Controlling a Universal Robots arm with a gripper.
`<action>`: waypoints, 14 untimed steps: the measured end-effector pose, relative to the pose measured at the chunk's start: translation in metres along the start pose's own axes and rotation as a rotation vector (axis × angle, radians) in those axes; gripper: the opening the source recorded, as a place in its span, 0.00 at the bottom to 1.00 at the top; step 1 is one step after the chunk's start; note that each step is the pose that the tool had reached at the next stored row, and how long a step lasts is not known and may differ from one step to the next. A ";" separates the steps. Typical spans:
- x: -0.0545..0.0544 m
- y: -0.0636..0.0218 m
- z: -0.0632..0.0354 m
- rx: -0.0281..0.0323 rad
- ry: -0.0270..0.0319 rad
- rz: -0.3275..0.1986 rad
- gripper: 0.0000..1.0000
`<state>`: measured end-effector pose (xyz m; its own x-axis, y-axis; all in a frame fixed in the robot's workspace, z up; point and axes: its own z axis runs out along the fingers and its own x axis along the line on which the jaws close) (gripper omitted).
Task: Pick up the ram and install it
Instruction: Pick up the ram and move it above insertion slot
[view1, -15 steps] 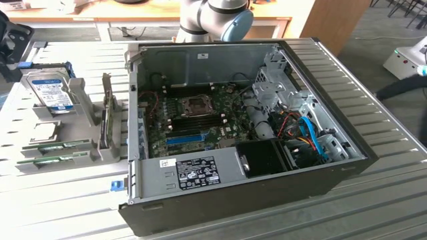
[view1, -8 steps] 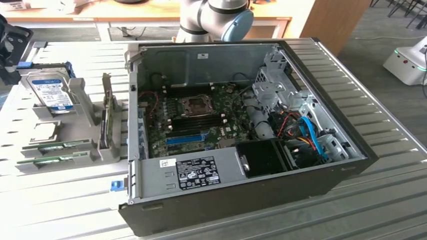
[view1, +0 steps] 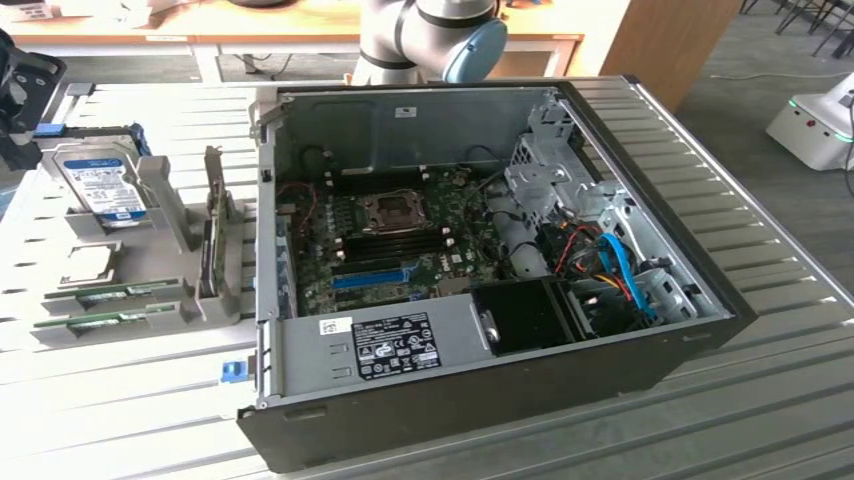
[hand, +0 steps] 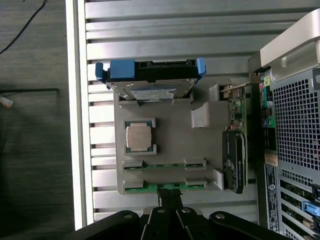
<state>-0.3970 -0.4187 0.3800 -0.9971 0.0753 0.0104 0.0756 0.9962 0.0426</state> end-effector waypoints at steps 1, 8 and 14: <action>0.000 0.0000 0.0000 0.0000 0.0000 0.000 0.10; 0.000 0.0000 -0.0001 0.0002 0.0003 -0.005 0.10; 0.000 0.0000 0.0001 0.0009 0.0037 -0.088 0.10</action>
<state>-0.3970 -0.4187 0.3799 -0.9999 -0.0128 0.0104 -0.0124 0.9990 0.0426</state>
